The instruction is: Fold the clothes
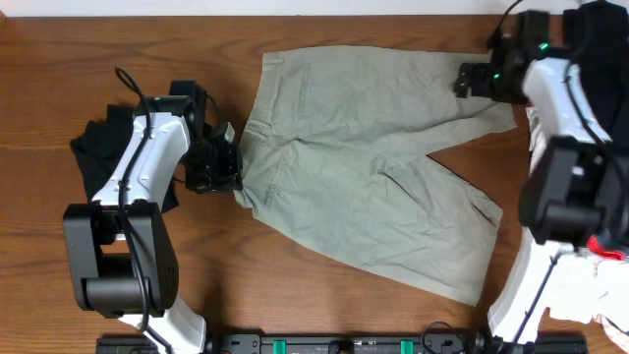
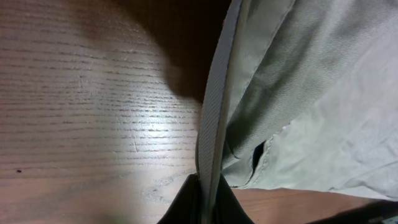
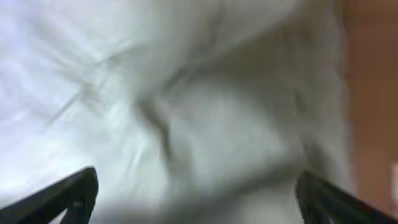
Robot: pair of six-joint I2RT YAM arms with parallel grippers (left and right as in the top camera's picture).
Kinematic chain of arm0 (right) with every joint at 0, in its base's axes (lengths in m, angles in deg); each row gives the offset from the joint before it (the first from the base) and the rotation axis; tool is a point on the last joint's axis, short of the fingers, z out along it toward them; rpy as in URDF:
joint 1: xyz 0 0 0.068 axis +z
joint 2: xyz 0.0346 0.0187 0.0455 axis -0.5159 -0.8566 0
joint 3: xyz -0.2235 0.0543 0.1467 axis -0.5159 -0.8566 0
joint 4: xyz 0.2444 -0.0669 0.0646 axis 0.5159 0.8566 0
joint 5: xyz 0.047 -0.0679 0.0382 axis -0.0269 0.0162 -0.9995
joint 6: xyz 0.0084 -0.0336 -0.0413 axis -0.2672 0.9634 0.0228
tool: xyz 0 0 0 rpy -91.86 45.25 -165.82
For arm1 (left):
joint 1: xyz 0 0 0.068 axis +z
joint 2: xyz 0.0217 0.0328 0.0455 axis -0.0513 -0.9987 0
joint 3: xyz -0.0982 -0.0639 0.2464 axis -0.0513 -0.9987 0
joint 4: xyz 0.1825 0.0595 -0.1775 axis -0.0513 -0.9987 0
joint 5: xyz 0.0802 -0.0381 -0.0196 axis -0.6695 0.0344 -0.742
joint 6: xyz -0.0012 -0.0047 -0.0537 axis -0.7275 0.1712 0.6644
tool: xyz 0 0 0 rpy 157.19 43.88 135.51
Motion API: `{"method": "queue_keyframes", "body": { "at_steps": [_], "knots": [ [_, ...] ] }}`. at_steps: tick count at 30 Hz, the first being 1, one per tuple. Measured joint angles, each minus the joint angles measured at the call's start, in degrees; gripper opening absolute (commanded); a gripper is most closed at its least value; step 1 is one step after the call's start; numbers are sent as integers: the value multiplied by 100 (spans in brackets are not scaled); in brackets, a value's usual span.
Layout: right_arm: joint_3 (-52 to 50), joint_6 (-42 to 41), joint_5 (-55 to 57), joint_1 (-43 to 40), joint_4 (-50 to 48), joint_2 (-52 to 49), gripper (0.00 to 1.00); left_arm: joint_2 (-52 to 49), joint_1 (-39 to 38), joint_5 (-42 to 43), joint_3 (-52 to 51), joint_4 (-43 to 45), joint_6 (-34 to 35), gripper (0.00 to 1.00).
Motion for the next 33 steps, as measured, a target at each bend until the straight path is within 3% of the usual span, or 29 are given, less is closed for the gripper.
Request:
{"method": "queue_keyframes", "body": {
  "at_steps": [7, 11, 16, 26, 33],
  "knots": [
    [291, -450, 557, -13, 2166, 1840, 99, 0, 0, 0, 0, 85, 0, 7],
    [4, -737, 658, -33, 2750, 2295, 99, 0, 0, -2, 0, 144, 0, 7],
    [-1408, -1021, 474, -61, 2721, 2903, 99, 0, 0, -2, 0, 181, 0, 7],
    [-4896, -2013, -9, -50, 1939, 6022, 99, 0, 0, -4, -9, 330, 0, 8],
    [-6610, -2750, -245, 55, 1637, 7195, 99, 0, 0, -2, -9, 328, 0, 8]
  ]
}}
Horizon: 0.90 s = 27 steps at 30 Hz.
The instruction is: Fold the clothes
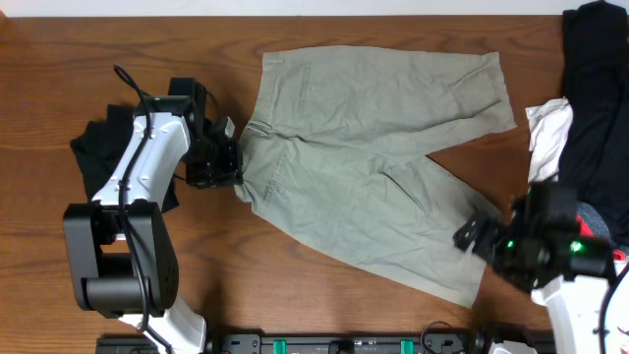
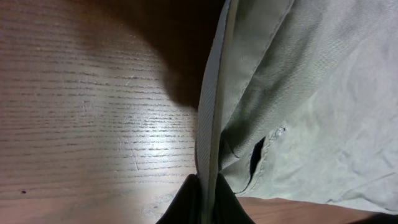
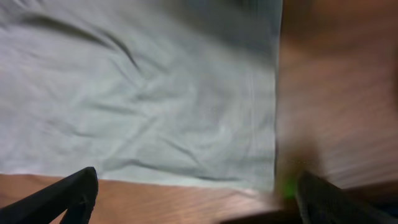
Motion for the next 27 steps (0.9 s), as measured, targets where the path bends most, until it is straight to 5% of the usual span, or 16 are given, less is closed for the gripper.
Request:
{"method": "queue_keyframes", "body": {
  "at_steps": [10, 27],
  "knots": [
    [-1480, -634, -210, 4, -584, 212, 99, 0, 0, 0, 0, -24, 0, 8],
    [-1930, -1703, -76, 4, -815, -37, 99, 0, 0, 0, 0, -33, 0, 8]
  ]
}}
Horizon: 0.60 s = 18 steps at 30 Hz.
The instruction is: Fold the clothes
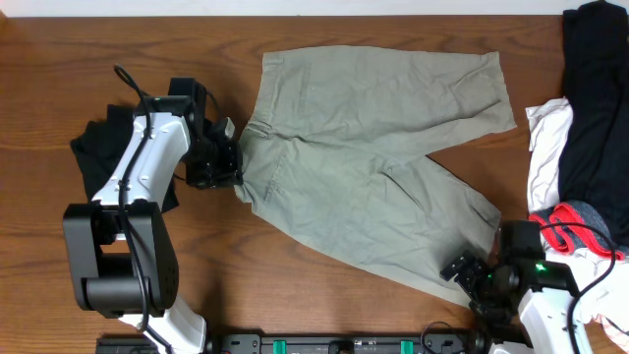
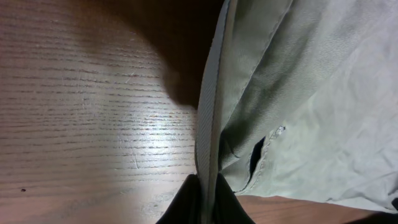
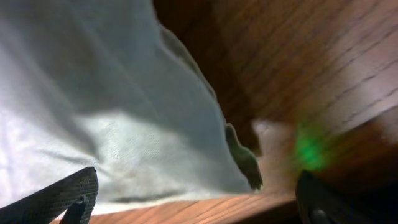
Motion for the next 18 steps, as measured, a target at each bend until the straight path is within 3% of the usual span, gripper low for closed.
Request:
{"method": "queue_keyframes", "body": {
  "at_steps": [3, 4, 9, 11, 12, 18],
  "knots": [
    [-13, -44, -44, 0, -273, -278, 99, 0, 0, 0, 0, -2, 0, 8],
    [-13, -61, -72, 0, -400, -389, 94, 0, 0, 0, 0, -2, 0, 8],
    [101, -42, -323, 0, -907, -839, 47, 0, 0, 0, 0, -7, 0, 8],
    [122, 22, -505, 2, -1158, -1019, 9, 0, 0, 0, 0, -11, 0, 8],
    [118, 48, -562, 0, -1209, -1086, 1, 0, 0, 0, 0, -11, 0, 8],
    [85, 328, -741, 0, -1255, -1215, 1, 0, 0, 0, 0, -76, 0, 6]
  ]
}}
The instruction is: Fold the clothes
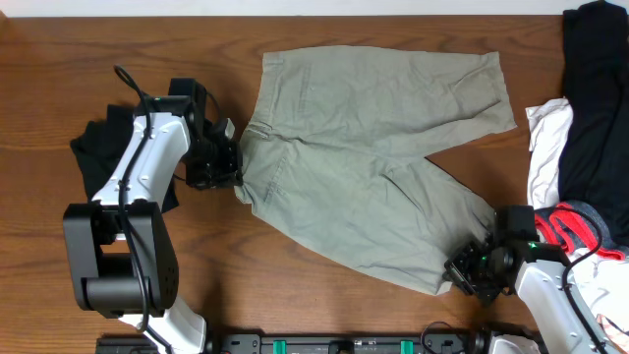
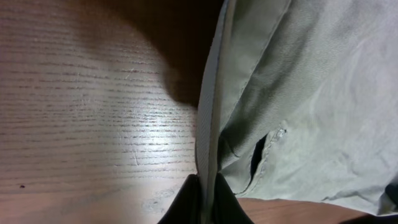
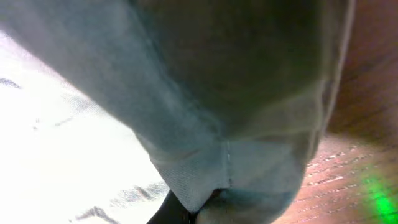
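Pale green shorts [image 1: 364,147] lie spread on the wooden table [image 1: 59,49], waist to the left and legs to the right. My left gripper [image 1: 228,169] is shut on the waistband edge [image 2: 211,112], which rises thin between its dark fingers [image 2: 186,202]. My right gripper [image 1: 470,272] is at the front right, shut on the hem corner of the near leg [image 3: 249,155]. In the right wrist view the cloth drapes over the jaws and hides most of them. That corner looks raised off the table.
A black garment [image 1: 98,157] lies under my left arm at the table's left. At the right edge sits a pile of other clothes: black [image 1: 595,79], white [image 1: 545,147] and red [image 1: 565,226], close beside my right arm.
My right gripper was open beside the near leg's hem corner; now it is shut on that corner, which sits slightly drawn in and raised. The left gripper has not moved.
My right gripper was first over the far leg's hem at the back right. Then it was open over the near leg at the front right, then low beside the hem corner, and now grips it. My left gripper held the waistband throughout.
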Robot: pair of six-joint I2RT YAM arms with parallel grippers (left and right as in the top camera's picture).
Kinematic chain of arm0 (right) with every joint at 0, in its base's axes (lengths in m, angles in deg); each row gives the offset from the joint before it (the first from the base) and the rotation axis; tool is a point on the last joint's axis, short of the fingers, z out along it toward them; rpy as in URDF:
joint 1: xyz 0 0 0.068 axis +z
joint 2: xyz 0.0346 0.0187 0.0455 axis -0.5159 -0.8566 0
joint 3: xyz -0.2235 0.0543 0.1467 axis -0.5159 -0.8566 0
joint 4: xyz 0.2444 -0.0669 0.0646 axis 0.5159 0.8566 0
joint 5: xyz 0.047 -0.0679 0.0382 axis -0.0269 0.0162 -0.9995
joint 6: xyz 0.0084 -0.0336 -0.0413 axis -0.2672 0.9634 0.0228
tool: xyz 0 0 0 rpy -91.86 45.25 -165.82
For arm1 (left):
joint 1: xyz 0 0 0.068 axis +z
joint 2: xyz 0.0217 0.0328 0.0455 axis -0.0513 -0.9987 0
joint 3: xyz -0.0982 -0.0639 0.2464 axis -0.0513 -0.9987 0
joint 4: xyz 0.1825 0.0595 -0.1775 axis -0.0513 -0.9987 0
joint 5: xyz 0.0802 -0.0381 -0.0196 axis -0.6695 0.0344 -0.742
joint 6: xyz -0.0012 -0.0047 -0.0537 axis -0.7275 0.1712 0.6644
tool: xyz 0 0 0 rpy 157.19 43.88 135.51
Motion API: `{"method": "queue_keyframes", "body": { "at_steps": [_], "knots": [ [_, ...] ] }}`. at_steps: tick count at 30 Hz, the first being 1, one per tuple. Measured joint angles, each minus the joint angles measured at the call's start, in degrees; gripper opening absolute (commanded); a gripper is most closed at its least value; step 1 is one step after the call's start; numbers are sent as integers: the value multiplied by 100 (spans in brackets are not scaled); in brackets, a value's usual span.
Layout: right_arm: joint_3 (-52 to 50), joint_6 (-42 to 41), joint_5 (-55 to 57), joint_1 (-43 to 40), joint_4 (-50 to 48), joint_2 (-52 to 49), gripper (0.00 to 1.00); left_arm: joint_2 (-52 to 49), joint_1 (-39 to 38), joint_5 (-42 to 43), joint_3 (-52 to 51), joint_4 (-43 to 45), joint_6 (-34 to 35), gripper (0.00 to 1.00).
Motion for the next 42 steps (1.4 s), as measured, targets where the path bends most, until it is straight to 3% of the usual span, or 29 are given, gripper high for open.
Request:
{"method": "queue_keyframes", "body": {
  "at_steps": [8, 15, 22, 31, 42],
  "knots": [
    [850, 946, -138, 2, 597, 2, 1, 140, 0, 0, 0, -409, 0, 6],
    [2218, 1521, -7, 2, 1095, 7, 1, 1394, 0, 7, -11, -442, -2, 6],
    [2555, 1685, 37, 2, 859, 7, 1, 2026, 0, 20, -9, 476, 59, 6],
    [2629, 1714, 164, 2, -883, -90, 2, 1969, 0, 15, -11, 1440, 286, 6],
    [4009, 1862, 372, 7, -1145, -1880, 1, 1720, -11, -114, -11, 2970, 566, 6]
  ]
}}
